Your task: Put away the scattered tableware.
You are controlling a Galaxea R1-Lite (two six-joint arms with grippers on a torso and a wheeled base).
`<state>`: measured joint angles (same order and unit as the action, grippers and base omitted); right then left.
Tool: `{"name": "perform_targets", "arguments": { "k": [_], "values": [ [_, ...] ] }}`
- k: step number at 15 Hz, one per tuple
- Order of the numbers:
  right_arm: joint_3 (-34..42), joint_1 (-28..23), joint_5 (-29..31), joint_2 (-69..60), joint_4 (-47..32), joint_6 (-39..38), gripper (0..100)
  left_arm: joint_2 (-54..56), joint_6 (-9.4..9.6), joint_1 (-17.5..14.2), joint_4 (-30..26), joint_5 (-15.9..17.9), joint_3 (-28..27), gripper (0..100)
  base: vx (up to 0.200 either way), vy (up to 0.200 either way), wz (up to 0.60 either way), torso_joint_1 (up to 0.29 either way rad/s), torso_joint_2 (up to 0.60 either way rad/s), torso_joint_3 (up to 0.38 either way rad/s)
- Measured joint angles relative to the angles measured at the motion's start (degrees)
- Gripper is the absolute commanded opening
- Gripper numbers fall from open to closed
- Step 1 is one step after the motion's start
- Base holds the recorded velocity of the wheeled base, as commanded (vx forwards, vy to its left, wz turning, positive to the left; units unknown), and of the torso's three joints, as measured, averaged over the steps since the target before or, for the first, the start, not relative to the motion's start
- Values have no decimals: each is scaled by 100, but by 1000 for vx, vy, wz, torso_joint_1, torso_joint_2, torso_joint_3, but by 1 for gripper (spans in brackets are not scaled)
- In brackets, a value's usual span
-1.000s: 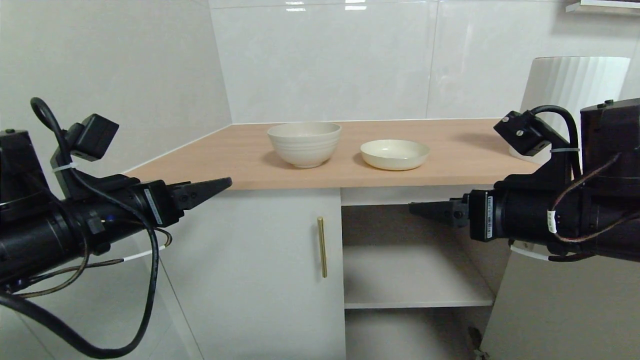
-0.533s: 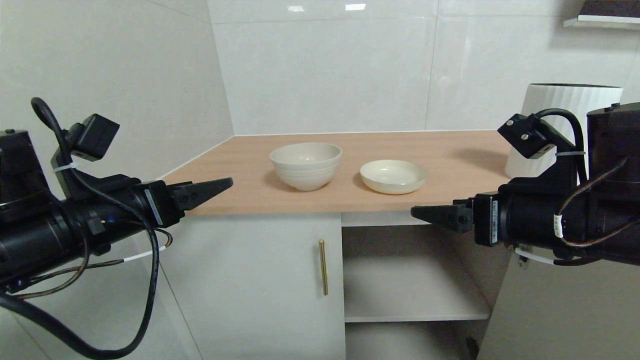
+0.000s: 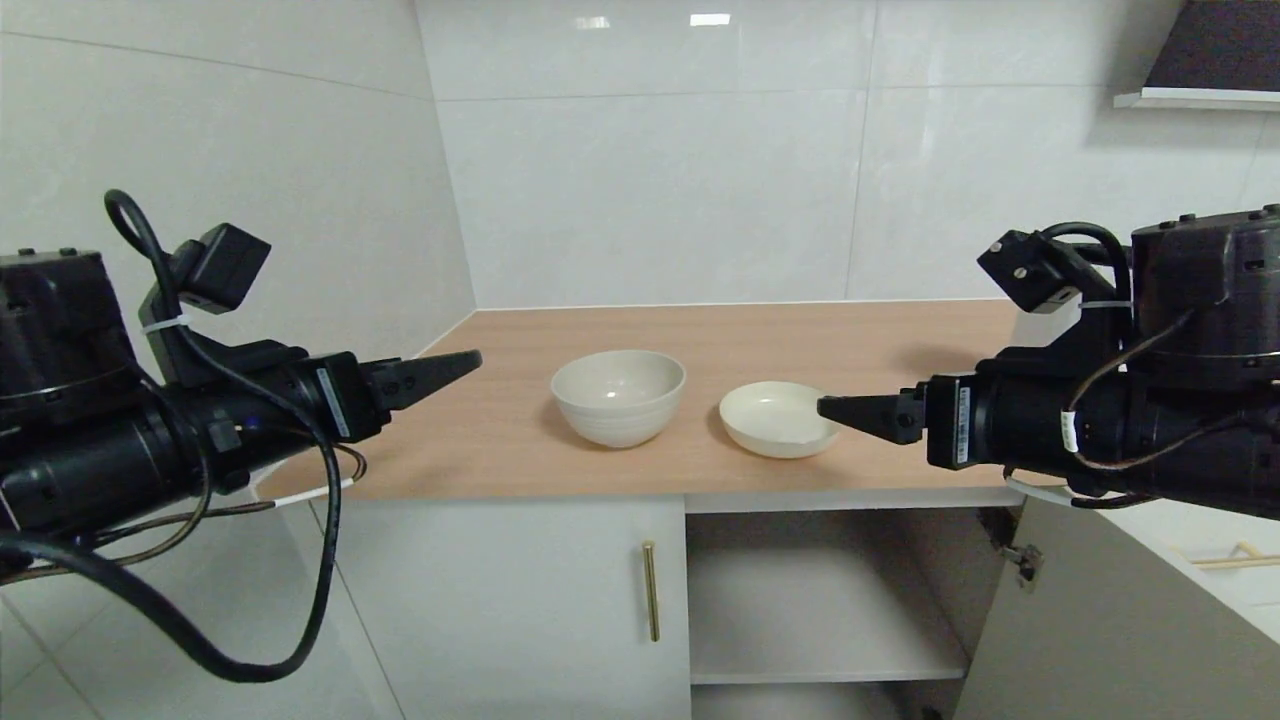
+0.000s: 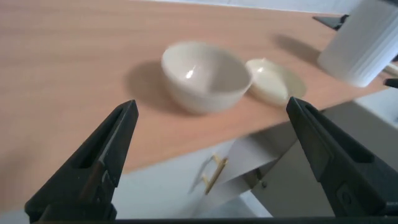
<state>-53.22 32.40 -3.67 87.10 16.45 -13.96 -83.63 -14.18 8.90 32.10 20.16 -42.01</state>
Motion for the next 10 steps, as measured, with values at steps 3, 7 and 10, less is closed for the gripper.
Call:
{"name": "perform_targets", "arguments": {
  "k": [3,7,10],
  "values": [
    [-88,-40,61,295,169,160,100,-289,-2,110,-290,-22,-462,100,0,0,0,53,-115,-72],
    [-1301,-129,623,1030,-996,-126,100,-700,-40,177,-3084,-325,-2009,100,0,0,0,0,0,0],
    [-2243,-162,1135,1456,-1981,-870,100,-1248,-955,496,-3778,-1267,-2914,100,0,0,0,0,0,0]
  ]
}}
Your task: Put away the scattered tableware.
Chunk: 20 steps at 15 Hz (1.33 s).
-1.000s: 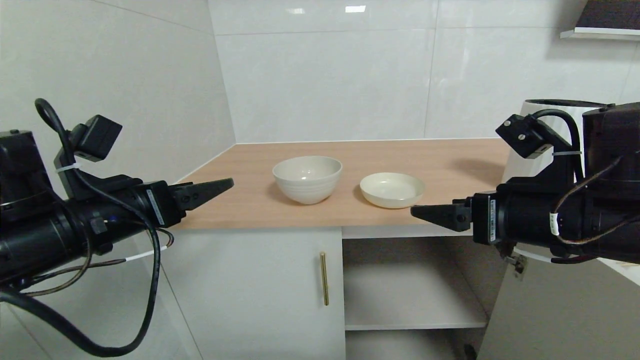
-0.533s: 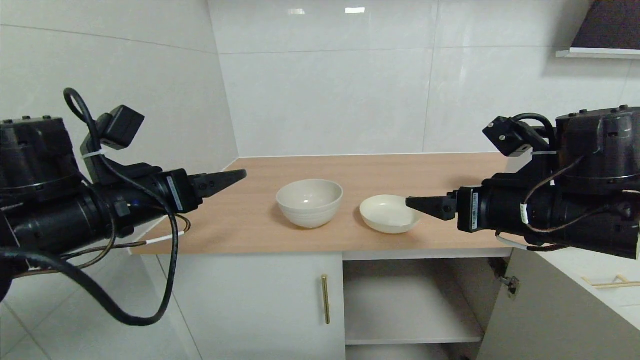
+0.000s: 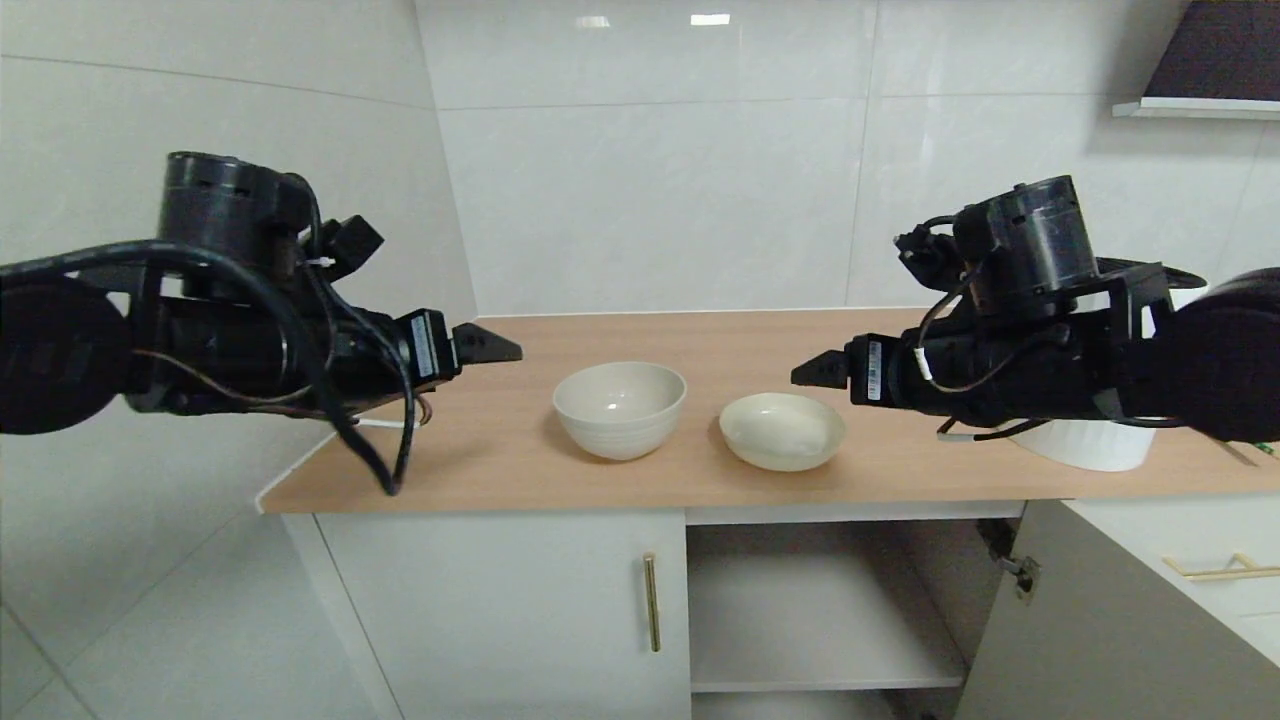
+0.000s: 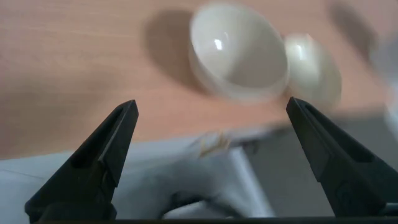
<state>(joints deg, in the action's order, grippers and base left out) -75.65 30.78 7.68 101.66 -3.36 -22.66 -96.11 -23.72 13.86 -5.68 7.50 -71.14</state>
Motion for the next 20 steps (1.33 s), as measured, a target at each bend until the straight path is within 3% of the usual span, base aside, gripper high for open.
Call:
{"name": "perform_targets", "arguments": {
  "k": [2,4,8,17,18,20],
  "values": [
    [-340,-20,567,256,-205,-126,100,-485,-717,350,5,-825,-484,100,0,0,0,0,0,0],
    [-466,-55,789,444,-210,-132,100,-920,-892,623,98,-1251,-766,100,0,0,0,0,0,0],
    [-518,-80,806,622,-200,-143,100,-1635,-914,783,814,-1530,-898,100,0,0,0,0,0,0],
    [-507,-101,805,689,-211,-169,100,-2142,-848,766,672,-1595,-920,100,0,0,0,0,0,0],
    [-510,-101,806,689,-213,-169,100,-2170,-846,766,663,-1592,-928,0,0,0,0,0,0,0],
    [-511,-101,805,686,-224,-169,100,-2197,-822,767,663,-1592,-931,0,0,0,0,0,0,0]
  ]
}}
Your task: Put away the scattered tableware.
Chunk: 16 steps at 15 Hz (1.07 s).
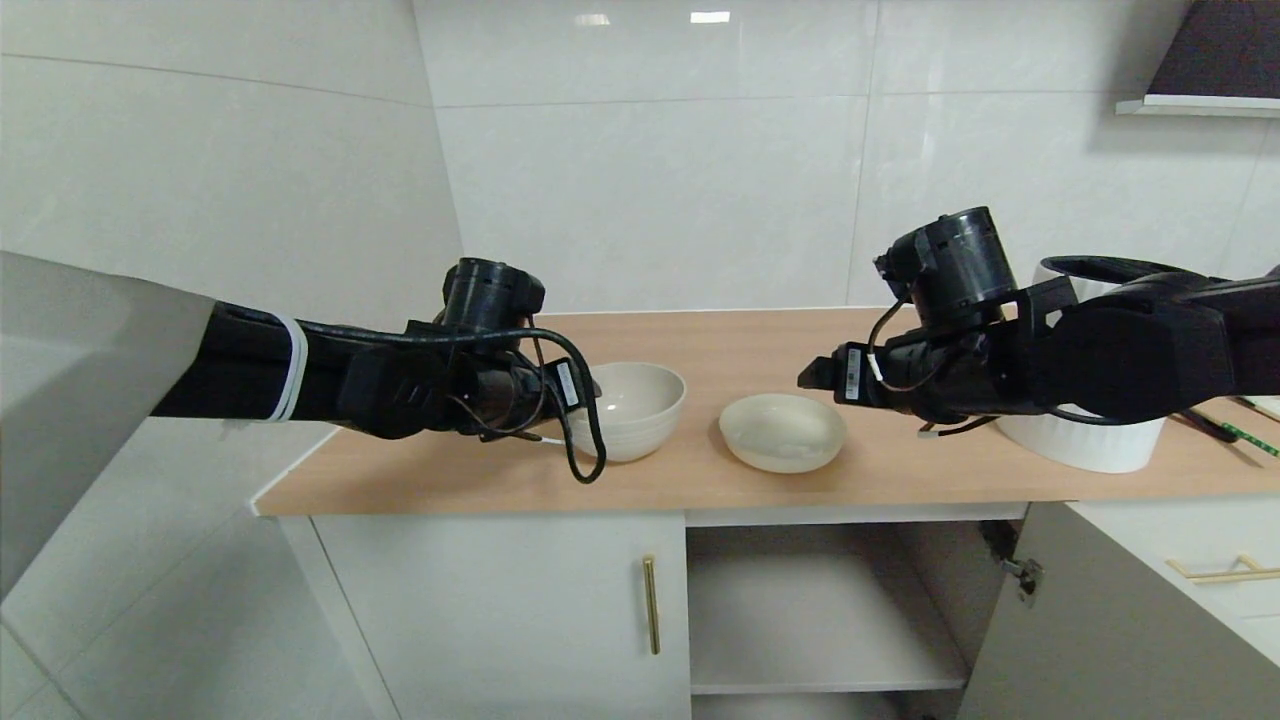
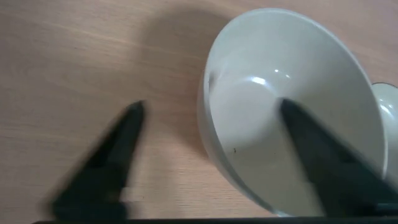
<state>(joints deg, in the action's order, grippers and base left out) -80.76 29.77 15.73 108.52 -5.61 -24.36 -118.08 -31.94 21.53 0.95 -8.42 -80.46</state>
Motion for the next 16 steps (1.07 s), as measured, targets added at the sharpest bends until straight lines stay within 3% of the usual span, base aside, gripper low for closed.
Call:
{"name": "perform_targets", "arguments": {
  "k": [7,12,16],
  "values": [
    [-134,-128,17,110,-343,-2,100,207,2,0,-33,6,105,0,0,0,0,0,0,0],
    [-505,-160,742,739,-591,0,100,846,57,5,28,63,480,0,0,0,0,0,0,0],
    [-568,-157,773,1052,-599,11,100,1097,60,7,35,63,566,0,0,0,0,0,0,0]
  ]
}}
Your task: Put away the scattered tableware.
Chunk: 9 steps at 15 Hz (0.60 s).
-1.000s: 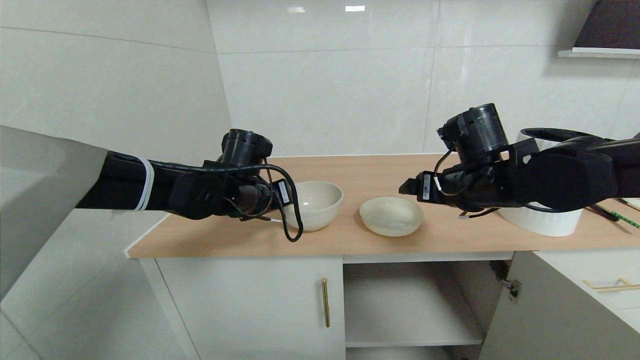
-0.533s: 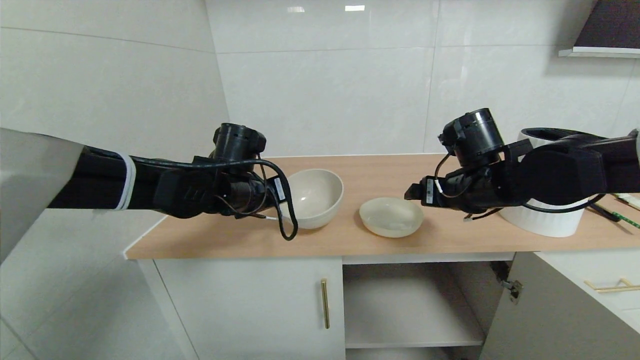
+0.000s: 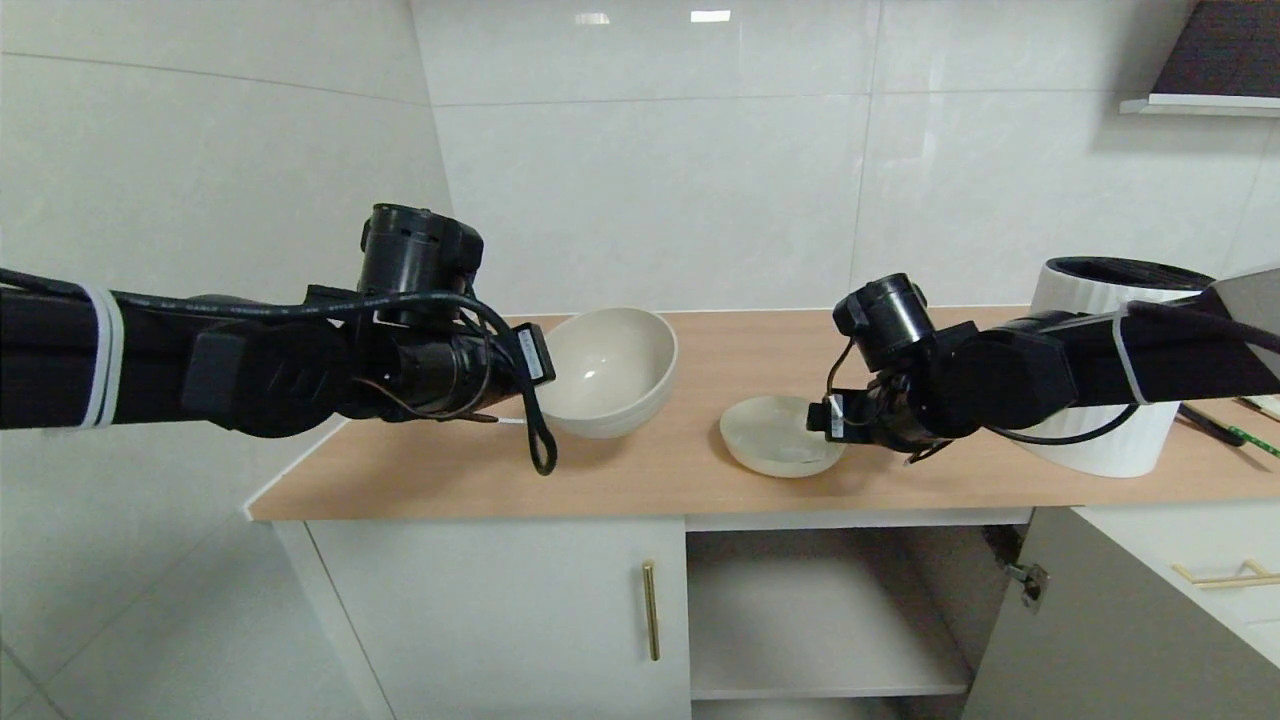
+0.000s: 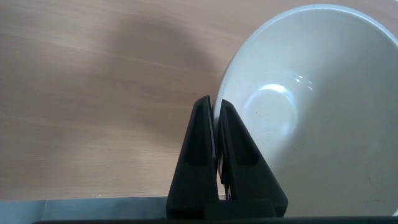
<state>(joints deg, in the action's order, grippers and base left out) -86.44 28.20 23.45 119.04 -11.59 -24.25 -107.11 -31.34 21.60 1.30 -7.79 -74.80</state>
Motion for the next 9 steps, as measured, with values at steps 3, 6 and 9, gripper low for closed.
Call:
{"name": "perform_targets", "arguments": {
  "k": [3,6,9],
  "values": [
    [-7,-9,-4,111,0,0,0,94,-7,0,0,0,9,0,0,0,0,0,0,0],
    [-38,-9,-44,149,5,-22,0,154,-10,2,6,0,41,0,0,0,0,0,0,0],
    [-51,-9,-68,135,-4,-104,0,206,6,17,471,65,199,0,0,0,0,0,0,0]
  ]
}}
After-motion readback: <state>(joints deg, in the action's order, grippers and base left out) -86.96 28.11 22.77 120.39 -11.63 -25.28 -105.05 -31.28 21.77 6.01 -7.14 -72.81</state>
